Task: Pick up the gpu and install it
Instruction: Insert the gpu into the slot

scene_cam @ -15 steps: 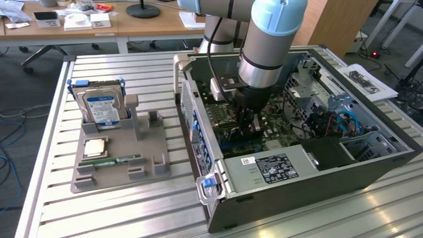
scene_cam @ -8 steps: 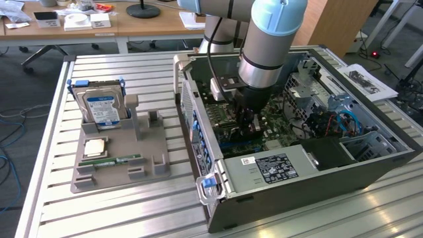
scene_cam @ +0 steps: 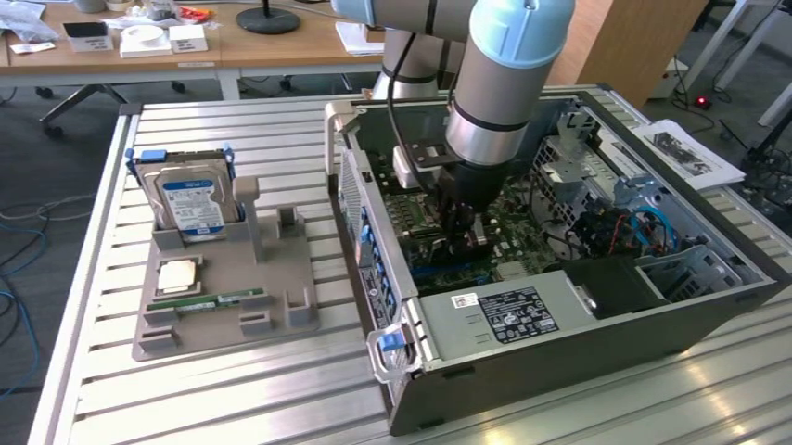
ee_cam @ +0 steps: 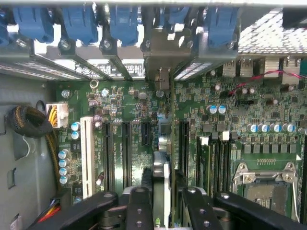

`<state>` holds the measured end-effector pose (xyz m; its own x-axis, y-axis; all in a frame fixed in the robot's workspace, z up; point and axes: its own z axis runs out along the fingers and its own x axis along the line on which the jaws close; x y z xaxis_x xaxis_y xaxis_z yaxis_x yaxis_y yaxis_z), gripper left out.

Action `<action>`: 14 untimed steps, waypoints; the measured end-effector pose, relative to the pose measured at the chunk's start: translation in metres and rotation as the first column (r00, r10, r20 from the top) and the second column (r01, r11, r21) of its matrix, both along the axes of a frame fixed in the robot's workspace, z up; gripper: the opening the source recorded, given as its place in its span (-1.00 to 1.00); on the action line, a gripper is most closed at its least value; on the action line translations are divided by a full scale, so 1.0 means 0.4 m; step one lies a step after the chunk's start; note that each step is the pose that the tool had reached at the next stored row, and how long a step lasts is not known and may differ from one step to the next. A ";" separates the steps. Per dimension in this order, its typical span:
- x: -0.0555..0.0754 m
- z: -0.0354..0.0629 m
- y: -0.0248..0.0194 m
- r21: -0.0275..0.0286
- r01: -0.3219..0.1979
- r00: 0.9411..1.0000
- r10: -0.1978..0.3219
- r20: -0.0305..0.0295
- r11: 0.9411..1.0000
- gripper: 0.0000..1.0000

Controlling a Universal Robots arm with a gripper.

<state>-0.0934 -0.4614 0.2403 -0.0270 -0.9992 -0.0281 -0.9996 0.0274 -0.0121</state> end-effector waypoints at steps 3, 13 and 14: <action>0.001 0.000 0.000 -0.001 -0.001 1.000 0.001 0.000 1.000 -0.20; 0.001 0.001 0.000 -0.001 -0.001 1.000 0.001 0.000 1.000 0.28; 0.001 0.002 0.000 -0.001 -0.001 1.000 0.001 0.000 1.000 0.28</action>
<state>-0.0931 -0.4615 0.2412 -0.0264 -0.9993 -0.0269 -0.9996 0.0268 -0.0121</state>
